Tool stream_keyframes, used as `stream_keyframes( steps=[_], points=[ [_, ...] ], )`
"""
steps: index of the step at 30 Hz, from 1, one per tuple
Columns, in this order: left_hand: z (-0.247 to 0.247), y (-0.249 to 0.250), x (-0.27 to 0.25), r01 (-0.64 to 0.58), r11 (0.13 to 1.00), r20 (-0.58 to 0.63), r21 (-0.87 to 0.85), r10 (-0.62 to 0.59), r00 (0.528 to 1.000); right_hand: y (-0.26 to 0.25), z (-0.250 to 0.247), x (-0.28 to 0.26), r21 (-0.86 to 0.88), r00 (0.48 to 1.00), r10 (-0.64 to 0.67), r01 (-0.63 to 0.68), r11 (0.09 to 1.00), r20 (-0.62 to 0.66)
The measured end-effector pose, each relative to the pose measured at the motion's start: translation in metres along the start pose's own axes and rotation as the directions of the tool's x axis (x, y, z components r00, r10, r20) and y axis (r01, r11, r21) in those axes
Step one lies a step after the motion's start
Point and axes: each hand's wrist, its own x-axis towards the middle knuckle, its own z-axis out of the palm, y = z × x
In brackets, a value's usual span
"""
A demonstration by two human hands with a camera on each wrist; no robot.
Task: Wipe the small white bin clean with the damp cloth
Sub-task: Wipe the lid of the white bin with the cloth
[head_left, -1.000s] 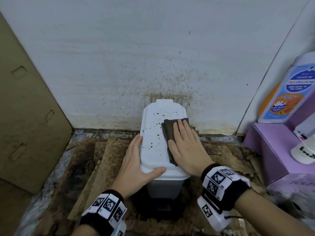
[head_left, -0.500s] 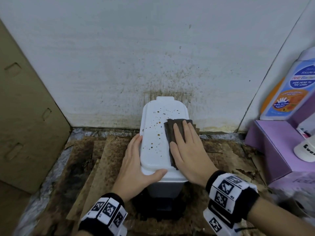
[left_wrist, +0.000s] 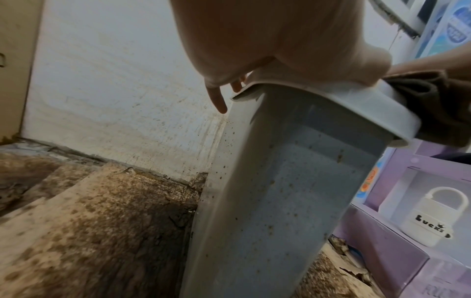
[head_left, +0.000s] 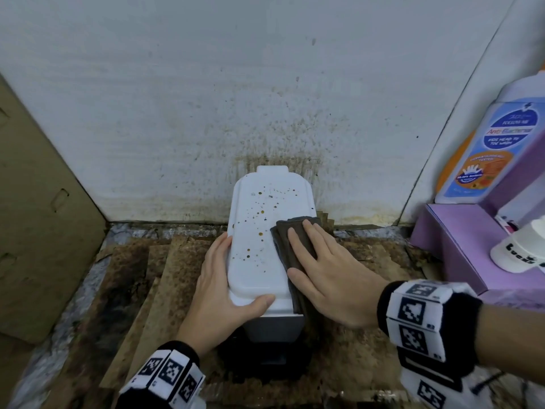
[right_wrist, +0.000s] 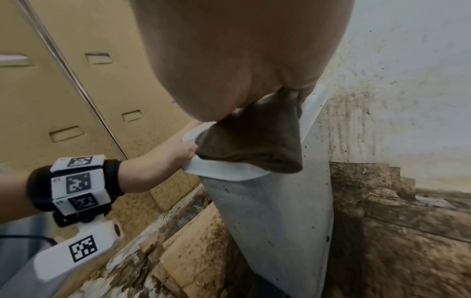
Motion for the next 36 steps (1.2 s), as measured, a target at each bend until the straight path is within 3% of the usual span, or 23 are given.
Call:
stream_keyframes(
  steps=[4, 8, 11, 17, 24, 29, 36],
  points=[
    [0.000, -0.001, 0.001, 0.002, 1.000, -0.005, -0.015, -0.002, 1.000, -0.008, -0.009, 0.005, 0.017, 0.998, 0.043, -0.044, 0.999, 0.042],
    [0.000, 0.001, -0.001, 0.006, 1.000, -0.003, -0.015, -0.006, 1.000, -0.032, 0.003, 0.014, 0.109, 0.967, 0.187, -0.170, 0.979, -0.176],
    [-0.003, 0.001, -0.001, 0.009, 0.999, 0.008, -0.036, -0.009, 1.000, -0.034, 0.007, 0.032, 0.137, 0.944, 0.199, -0.167, 0.976, -0.264],
    [-0.002, -0.001, -0.001, 0.010, 0.998, 0.010, -0.061, -0.010, 1.000, -0.010, -0.003, 0.063, 0.199, 0.967, 0.208, -0.178, 0.964, -0.145],
    [-0.002, 0.000, -0.001, 0.010, 0.997, 0.017, -0.070, -0.008, 1.000, 0.007, -0.004, 0.086, 0.218, 0.970, 0.201, -0.168, 0.961, -0.137],
    [0.000, 0.000, -0.002, 0.002, 0.999, 0.012, -0.048, -0.001, 1.000, 0.007, 0.002, 0.062, 0.316, 0.976, 0.175, -0.126, 0.940, -0.132],
    [0.003, 0.000, -0.002, -0.002, 0.999, -0.019, -0.033, 0.002, 1.000, -0.030, 0.024, -0.008, 0.394, 0.948, 0.197, -0.086, 0.915, -0.251]
  ],
)
